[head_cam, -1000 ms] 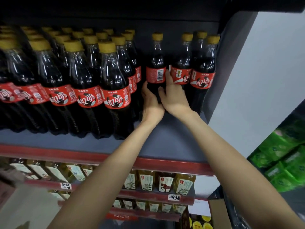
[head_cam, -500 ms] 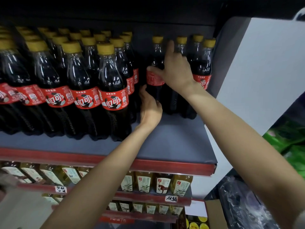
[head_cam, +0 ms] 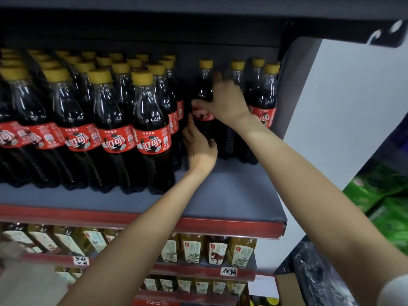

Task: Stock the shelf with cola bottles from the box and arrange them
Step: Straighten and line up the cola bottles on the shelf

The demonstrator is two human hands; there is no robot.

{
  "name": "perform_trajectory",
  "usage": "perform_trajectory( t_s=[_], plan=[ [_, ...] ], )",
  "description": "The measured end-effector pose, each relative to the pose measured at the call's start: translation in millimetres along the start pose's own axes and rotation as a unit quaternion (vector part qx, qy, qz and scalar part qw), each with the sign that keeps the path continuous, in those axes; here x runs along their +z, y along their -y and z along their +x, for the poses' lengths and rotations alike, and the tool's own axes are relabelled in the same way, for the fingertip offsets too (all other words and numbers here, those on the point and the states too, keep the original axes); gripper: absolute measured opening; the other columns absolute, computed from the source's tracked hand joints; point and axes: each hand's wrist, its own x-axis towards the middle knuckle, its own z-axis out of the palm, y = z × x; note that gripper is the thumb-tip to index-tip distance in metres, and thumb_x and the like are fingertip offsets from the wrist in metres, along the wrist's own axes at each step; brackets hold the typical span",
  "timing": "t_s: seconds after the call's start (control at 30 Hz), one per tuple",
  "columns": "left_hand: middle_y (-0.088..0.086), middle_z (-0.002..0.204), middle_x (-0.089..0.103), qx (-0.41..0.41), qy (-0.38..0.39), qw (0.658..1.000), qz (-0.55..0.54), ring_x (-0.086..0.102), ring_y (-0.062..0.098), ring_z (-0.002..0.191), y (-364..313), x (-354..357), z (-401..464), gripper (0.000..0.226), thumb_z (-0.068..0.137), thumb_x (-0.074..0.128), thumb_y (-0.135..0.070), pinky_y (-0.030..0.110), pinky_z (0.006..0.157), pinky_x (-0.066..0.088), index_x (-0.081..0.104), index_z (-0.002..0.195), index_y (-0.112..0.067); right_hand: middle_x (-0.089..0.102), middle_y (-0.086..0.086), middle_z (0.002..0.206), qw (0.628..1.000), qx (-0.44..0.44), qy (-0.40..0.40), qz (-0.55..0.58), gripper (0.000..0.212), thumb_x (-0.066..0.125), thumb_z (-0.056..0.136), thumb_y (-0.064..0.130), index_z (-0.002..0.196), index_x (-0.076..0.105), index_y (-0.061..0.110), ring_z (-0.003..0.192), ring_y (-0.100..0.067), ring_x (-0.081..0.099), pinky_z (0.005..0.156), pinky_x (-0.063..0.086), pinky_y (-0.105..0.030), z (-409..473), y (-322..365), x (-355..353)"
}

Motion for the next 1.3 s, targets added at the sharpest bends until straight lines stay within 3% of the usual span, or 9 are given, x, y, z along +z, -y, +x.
perform_trajectory(
  t_s=[0.13,0.27,0.4,0.57,0.67,0.77,0.9,1.07,1.3],
  plan=[
    [0.017,0.150,0.013,0.033,0.014,0.999,0.028,0.023,0.031,0.139,1,-3,-9,0.084,0.085,0.058,-0.002,0.034,0.113,0.024,0.006,0.151,-0.008,0.053,-0.018,0.130,1.000,0.009,0.000,-0.025,0.075,0.067,0.085,0.045,0.136,0.034,0.001,0.114,-0.038,0.057,0.088,0.046,-0.039,-2,2,-2],
    [0.013,0.158,0.006,0.005,0.061,0.998,-0.009,0.019,0.027,0.143,-7,-10,-9,0.085,0.087,0.057,0.000,0.024,0.108,0.023,0.004,0.152,-0.012,0.054,-0.022,0.130,1.000,-0.002,0.002,-0.009,0.082,0.063,0.091,0.023,0.150,0.011,0.000,0.112,-0.041,0.058,0.090,0.046,-0.043,-9,3,3],
    [0.012,0.151,0.030,0.074,0.062,0.995,0.001,0.035,0.026,0.137,-15,-38,-30,0.073,0.086,0.053,0.004,0.026,0.107,0.029,0.023,0.149,-0.014,0.034,-0.025,0.148,1.000,-0.025,0.001,-0.011,0.084,0.059,0.092,0.013,0.152,0.002,0.005,0.107,-0.042,0.061,0.086,0.052,-0.046,-22,-1,17],
    [0.004,0.123,0.058,0.336,-0.109,0.927,0.128,0.049,0.021,0.114,-9,-97,-73,0.050,0.082,0.056,0.007,0.014,0.100,0.030,0.057,0.127,-0.013,-0.003,-0.025,0.158,0.999,0.004,0.033,-0.029,0.083,0.051,0.093,0.010,0.153,-0.004,0.018,0.100,-0.046,0.061,0.068,0.046,-0.043,-45,4,34],
    [0.006,0.121,0.061,0.374,-0.229,0.876,0.202,0.046,0.024,0.113,7,-113,-66,0.037,0.084,0.064,-0.006,0.030,0.099,0.036,0.063,0.120,-0.015,-0.015,-0.027,0.156,0.998,0.005,0.034,-0.057,0.091,0.059,0.093,0.020,0.153,-0.009,0.021,0.088,-0.039,0.065,0.060,0.042,-0.038,-52,9,52],
    [0.008,0.134,0.047,0.354,-0.289,0.858,0.234,0.038,0.026,0.123,28,-119,-53,0.045,0.084,0.068,-0.018,0.032,0.106,0.028,0.054,0.127,-0.018,-0.020,-0.029,0.154,0.996,0.018,0.019,-0.084,0.096,0.058,0.092,0.005,0.151,-0.016,0.024,0.082,-0.029,0.064,0.056,0.041,-0.034,-56,14,72],
    [0.009,0.139,0.035,0.345,-0.288,0.865,0.225,0.032,0.029,0.129,38,-123,-45,0.048,0.086,0.068,-0.028,0.032,0.113,0.022,0.051,0.130,-0.017,-0.015,-0.030,0.154,0.998,0.030,0.029,-0.056,0.095,0.036,0.087,-0.018,0.150,-0.016,0.029,0.076,-0.026,0.059,0.057,0.048,-0.037,-58,15,86],
    [0.009,0.139,0.034,0.349,-0.273,0.871,0.211,0.033,0.028,0.129,40,-123,-42,0.051,0.086,0.068,-0.028,0.033,0.113,0.025,0.048,0.131,-0.017,0.006,-0.033,0.153,0.999,0.025,-0.004,-0.046,0.084,0.032,0.091,-0.014,0.152,-0.009,0.027,0.084,-0.032,0.062,0.064,0.053,-0.039,-47,15,100],
    [0.010,0.140,0.032,0.362,-0.261,0.871,0.203,0.036,0.027,0.127,43,-124,-40,0.051,0.087,0.067,-0.027,0.036,0.109,0.030,0.046,0.132,-0.017,0.006,-0.032,0.153,0.998,0.045,0.003,-0.044,0.083,0.039,0.094,-0.009,0.152,-0.008,0.028,0.112,-0.037,0.054,0.067,0.050,-0.037,-26,18,113]
  ],
)
